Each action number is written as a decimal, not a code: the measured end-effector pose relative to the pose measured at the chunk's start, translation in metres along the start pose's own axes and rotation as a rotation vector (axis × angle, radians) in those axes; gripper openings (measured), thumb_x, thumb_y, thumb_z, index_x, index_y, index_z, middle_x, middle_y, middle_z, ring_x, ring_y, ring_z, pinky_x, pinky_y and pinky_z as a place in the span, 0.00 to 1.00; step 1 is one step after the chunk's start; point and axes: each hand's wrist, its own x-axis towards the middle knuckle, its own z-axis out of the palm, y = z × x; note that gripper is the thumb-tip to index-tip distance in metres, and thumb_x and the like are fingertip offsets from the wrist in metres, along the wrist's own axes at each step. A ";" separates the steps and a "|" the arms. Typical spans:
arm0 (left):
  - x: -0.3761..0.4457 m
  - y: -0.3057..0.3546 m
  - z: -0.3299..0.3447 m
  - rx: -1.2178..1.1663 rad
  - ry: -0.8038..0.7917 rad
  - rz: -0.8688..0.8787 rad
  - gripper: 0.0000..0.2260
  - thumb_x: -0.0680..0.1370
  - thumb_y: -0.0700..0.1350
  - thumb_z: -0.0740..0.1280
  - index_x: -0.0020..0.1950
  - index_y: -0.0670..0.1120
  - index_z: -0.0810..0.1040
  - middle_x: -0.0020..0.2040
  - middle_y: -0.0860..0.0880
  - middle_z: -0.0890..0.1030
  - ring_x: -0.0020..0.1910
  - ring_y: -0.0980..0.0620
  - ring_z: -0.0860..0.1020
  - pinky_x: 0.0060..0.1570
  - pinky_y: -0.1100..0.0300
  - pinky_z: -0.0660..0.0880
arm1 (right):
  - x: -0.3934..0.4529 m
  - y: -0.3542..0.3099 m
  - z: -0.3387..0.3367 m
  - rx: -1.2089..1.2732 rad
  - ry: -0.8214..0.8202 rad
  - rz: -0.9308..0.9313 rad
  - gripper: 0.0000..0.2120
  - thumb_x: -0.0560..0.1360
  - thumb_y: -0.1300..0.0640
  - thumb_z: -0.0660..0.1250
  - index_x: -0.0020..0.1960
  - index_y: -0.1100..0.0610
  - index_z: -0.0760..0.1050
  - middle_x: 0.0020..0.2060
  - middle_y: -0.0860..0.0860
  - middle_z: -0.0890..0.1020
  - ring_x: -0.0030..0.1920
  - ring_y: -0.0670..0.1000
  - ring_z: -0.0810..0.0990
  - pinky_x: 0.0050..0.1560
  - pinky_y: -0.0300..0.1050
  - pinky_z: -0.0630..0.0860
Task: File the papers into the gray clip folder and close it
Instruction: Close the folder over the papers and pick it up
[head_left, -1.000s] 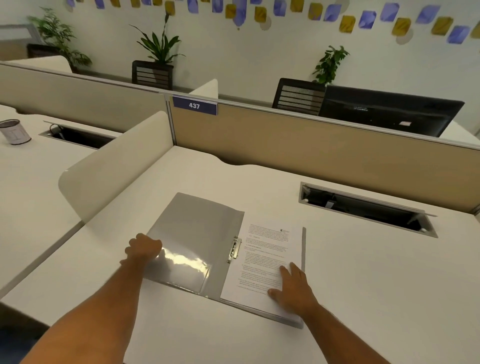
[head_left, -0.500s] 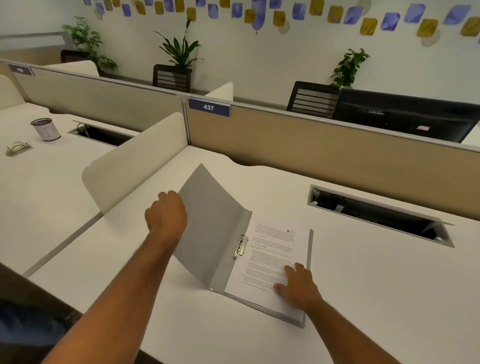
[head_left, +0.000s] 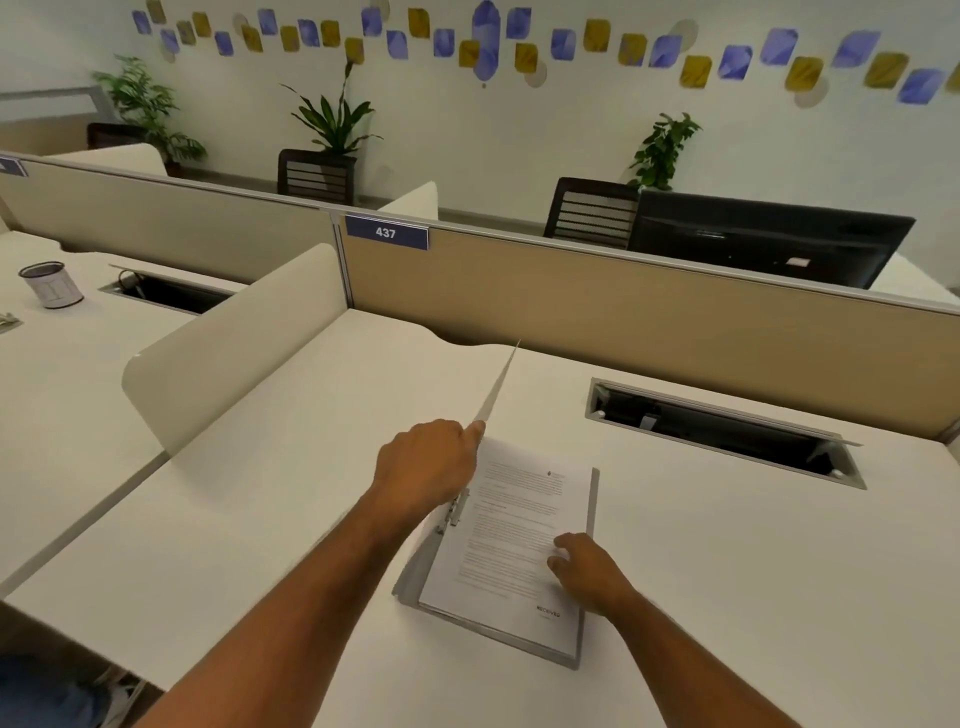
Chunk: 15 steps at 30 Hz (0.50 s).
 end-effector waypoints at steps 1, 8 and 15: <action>0.001 0.003 0.006 -0.018 -0.028 -0.010 0.27 0.79 0.66 0.45 0.45 0.51 0.77 0.43 0.55 0.80 0.39 0.54 0.78 0.45 0.54 0.72 | 0.000 0.001 -0.001 0.007 -0.007 0.001 0.18 0.81 0.51 0.59 0.68 0.57 0.70 0.68 0.53 0.72 0.65 0.53 0.74 0.62 0.42 0.70; 0.010 0.004 0.053 -0.049 -0.204 0.008 0.27 0.81 0.64 0.46 0.47 0.48 0.76 0.50 0.48 0.82 0.48 0.47 0.80 0.55 0.50 0.75 | 0.004 0.012 -0.012 0.216 0.073 0.059 0.17 0.81 0.56 0.58 0.68 0.58 0.73 0.66 0.54 0.76 0.65 0.54 0.74 0.67 0.48 0.70; 0.030 -0.033 0.101 0.050 -0.264 -0.100 0.28 0.78 0.62 0.59 0.70 0.45 0.68 0.70 0.43 0.70 0.69 0.42 0.70 0.65 0.46 0.71 | 0.011 0.024 -0.024 0.778 0.376 0.348 0.13 0.79 0.61 0.56 0.48 0.68 0.76 0.49 0.67 0.81 0.48 0.65 0.81 0.56 0.61 0.78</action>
